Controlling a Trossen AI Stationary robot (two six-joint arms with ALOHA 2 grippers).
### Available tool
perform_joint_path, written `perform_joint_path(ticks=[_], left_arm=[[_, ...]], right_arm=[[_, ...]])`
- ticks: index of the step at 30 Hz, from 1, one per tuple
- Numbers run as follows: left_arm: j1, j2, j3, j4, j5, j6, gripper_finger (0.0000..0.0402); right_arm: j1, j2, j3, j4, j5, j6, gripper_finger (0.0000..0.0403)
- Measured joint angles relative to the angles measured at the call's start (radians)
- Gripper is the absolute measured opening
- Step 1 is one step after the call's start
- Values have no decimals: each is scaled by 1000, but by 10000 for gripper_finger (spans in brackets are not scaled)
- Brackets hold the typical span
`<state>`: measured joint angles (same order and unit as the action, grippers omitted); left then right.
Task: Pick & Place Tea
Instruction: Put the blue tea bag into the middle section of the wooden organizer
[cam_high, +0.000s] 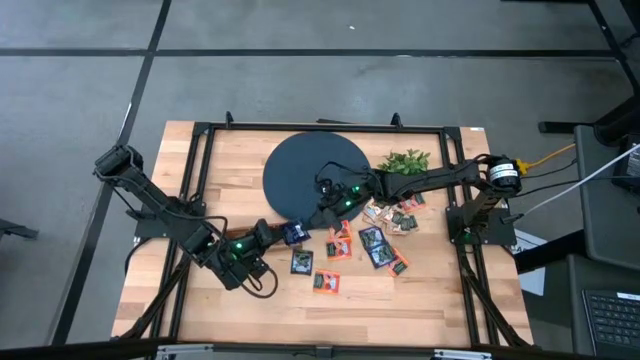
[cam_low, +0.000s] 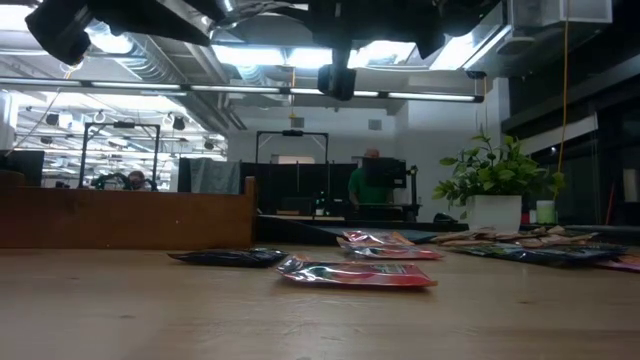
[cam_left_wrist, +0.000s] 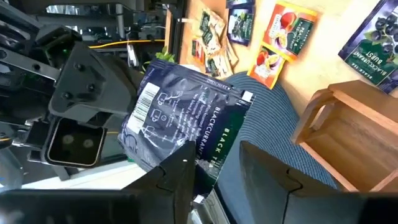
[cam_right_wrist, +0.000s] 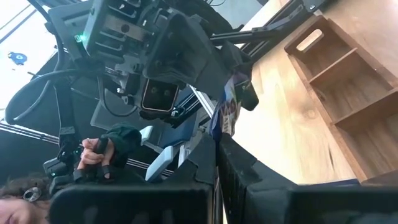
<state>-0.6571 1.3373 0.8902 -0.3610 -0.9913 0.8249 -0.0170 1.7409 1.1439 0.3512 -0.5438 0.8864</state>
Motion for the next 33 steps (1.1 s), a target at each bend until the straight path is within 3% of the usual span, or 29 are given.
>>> perform_joint_path(ticks=[5,16,20,27,33], left_arm=[[-13,0,0,50,-25,1,112],[-24,0,0,59,-45,-10,13],[-24,0,0,59,-44,-43,5],[-24,0,0,59,-39,-149,3],[-20,-1,0,43,14,-382,2]], right_arm=[[0,0,0,-10,0,0,10],[0,0,0,-24,10,-1,10],[0,0,0,-25,11,-35,17],[0,0,0,-29,11,-106,98],[1,0,0,-48,26,-181,161]])
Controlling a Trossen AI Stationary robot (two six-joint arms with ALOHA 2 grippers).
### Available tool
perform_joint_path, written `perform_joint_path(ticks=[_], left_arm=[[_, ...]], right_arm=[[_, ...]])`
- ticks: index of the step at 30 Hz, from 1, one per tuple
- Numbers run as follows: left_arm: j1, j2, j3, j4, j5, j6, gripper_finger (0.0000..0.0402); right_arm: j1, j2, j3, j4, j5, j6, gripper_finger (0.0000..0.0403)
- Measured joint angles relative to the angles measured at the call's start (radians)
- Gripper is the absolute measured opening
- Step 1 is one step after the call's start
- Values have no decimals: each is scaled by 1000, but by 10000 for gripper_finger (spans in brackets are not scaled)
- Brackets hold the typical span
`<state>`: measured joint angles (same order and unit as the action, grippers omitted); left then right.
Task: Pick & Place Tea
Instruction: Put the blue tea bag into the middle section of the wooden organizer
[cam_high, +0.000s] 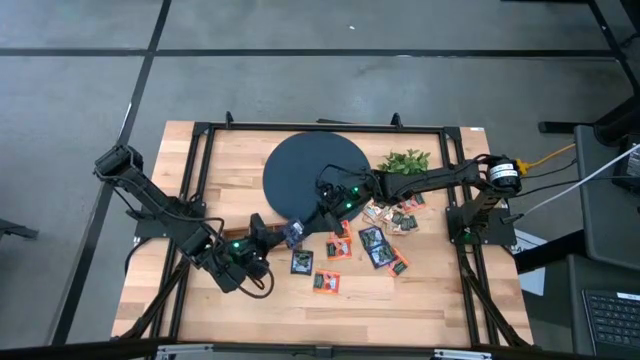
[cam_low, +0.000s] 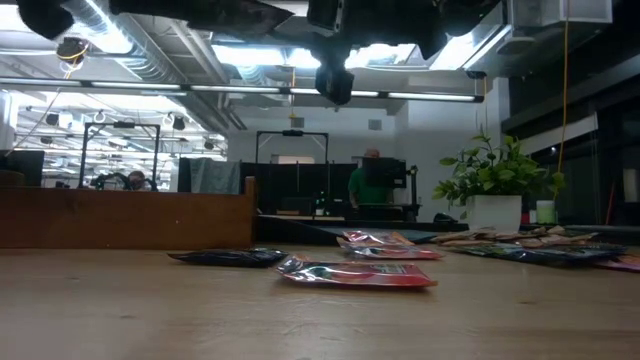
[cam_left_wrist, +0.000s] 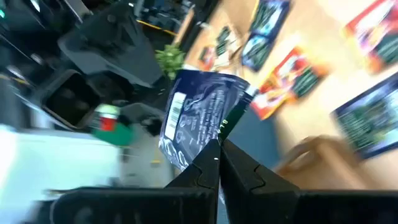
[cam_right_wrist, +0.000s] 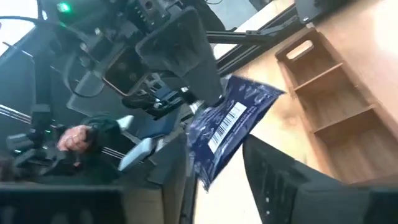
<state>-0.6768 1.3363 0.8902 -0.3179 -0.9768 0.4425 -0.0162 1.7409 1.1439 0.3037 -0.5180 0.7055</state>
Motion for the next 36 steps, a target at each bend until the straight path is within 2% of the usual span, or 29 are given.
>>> perform_joint_path(ticks=[11,17,22,29,32,36], left_arm=[[112,-111,0,-97,333,-496,2],[241,-186,0,-125,608,-740,2],[350,-191,0,-186,821,-856,2],[459,-191,10,-378,978,-920,2],[486,-191,16,-455,999,-928,2],[508,-191,16,-517,1003,-936,2]], right_arm=[[48,0,0,-224,200,-217,169],[100,0,0,-311,358,-321,170],[167,0,0,-366,540,-370,170],[271,0,0,-475,839,-363,170],[303,0,0,-517,905,-333,170],[331,0,0,-528,938,-304,170]])
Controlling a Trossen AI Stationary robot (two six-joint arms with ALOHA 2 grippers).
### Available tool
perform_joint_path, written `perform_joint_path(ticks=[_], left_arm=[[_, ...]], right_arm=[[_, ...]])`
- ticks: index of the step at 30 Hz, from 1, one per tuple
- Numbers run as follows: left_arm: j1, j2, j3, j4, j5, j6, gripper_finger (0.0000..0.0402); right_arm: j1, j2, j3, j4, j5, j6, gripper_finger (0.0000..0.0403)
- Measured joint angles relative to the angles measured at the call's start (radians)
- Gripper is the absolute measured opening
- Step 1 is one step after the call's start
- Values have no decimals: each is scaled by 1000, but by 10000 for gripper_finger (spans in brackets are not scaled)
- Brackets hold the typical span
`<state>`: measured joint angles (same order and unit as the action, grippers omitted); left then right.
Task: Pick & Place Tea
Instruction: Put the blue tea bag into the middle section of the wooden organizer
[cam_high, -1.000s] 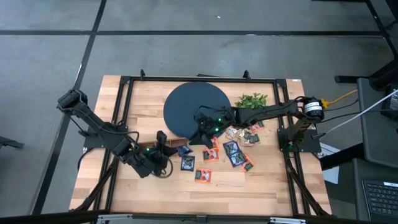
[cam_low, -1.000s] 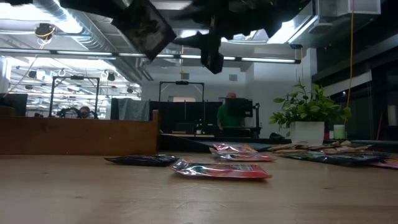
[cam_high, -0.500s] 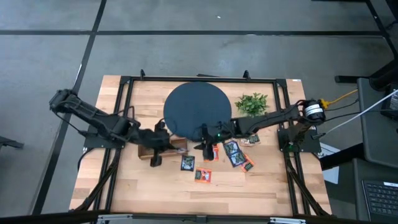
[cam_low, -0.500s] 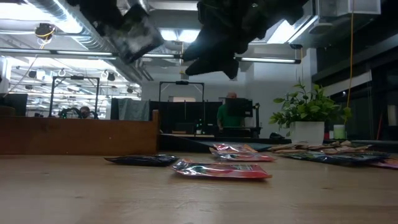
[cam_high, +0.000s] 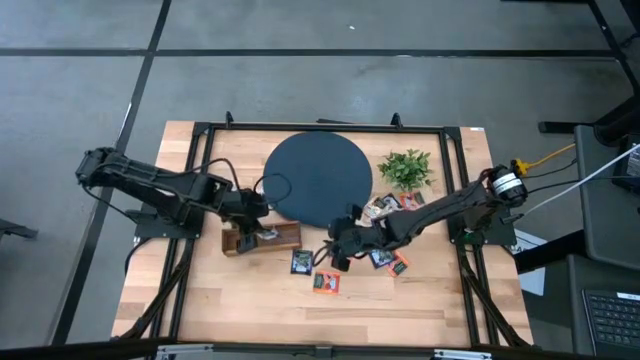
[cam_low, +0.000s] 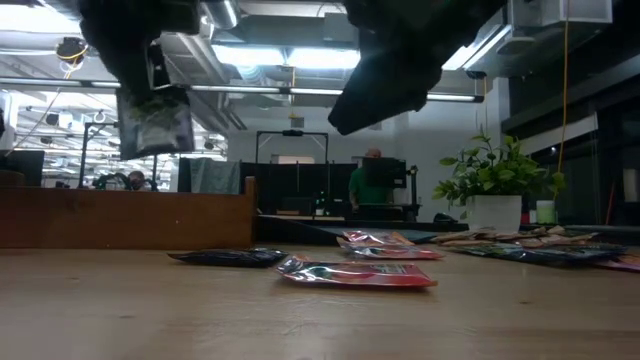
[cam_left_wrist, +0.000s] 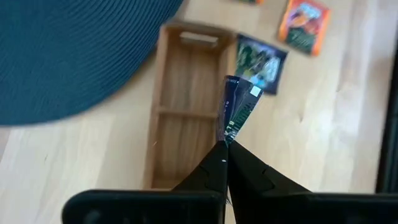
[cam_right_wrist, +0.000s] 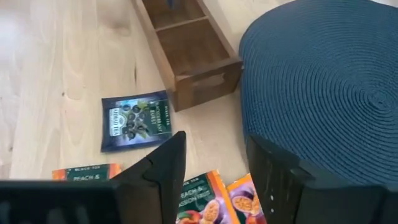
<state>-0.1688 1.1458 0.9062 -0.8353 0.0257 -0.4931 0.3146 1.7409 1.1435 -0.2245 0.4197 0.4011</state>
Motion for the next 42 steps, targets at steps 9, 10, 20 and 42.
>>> perform_joint_path(ticks=[9,10,20,42], left_arm=[[29,69,0,-64,-7,49,2],[29,77,0,-62,-7,54,3],[29,126,0,-88,-11,96,3],[29,126,0,-93,-85,145,42]], right_arm=[[13,0,0,1,33,36,170],[13,0,0,1,35,36,170],[13,0,0,-1,34,37,170],[13,0,0,1,34,47,170]])
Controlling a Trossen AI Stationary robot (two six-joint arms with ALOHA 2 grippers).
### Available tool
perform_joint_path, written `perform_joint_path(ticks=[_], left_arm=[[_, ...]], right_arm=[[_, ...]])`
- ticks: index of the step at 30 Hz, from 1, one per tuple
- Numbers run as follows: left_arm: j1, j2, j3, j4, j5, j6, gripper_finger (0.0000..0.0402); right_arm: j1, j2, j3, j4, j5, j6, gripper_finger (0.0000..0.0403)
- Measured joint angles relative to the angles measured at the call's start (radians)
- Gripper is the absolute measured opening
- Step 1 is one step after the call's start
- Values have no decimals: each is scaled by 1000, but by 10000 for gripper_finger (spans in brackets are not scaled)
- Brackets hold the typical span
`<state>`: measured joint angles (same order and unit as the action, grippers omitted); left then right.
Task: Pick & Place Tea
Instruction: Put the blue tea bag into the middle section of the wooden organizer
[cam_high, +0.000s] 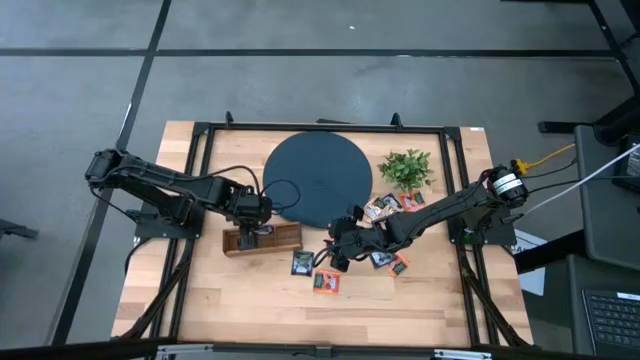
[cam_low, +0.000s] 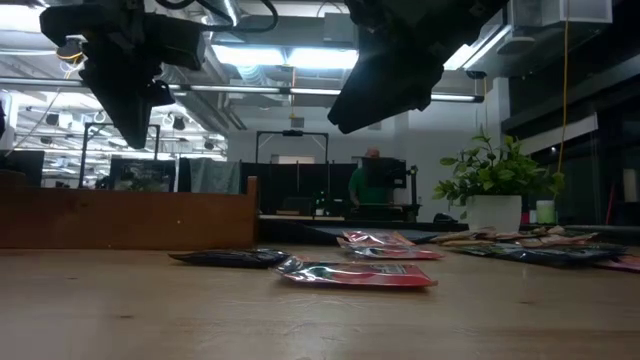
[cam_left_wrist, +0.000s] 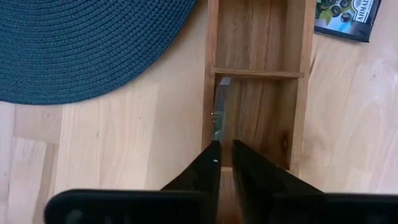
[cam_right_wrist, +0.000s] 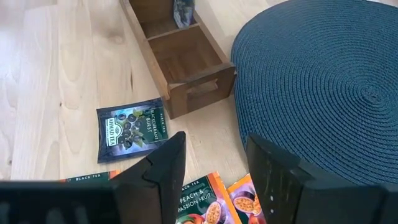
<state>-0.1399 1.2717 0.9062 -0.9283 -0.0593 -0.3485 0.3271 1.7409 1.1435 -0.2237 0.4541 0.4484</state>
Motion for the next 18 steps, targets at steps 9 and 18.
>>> perform_joint_path(ticks=[9,18], left_arm=[[0,-1,0,0,2,3,65],[-18,-38,73,144,27,12,62]], right_arm=[[0,0,0,2,0,0,170],[0,0,0,4,-51,-14,170]])
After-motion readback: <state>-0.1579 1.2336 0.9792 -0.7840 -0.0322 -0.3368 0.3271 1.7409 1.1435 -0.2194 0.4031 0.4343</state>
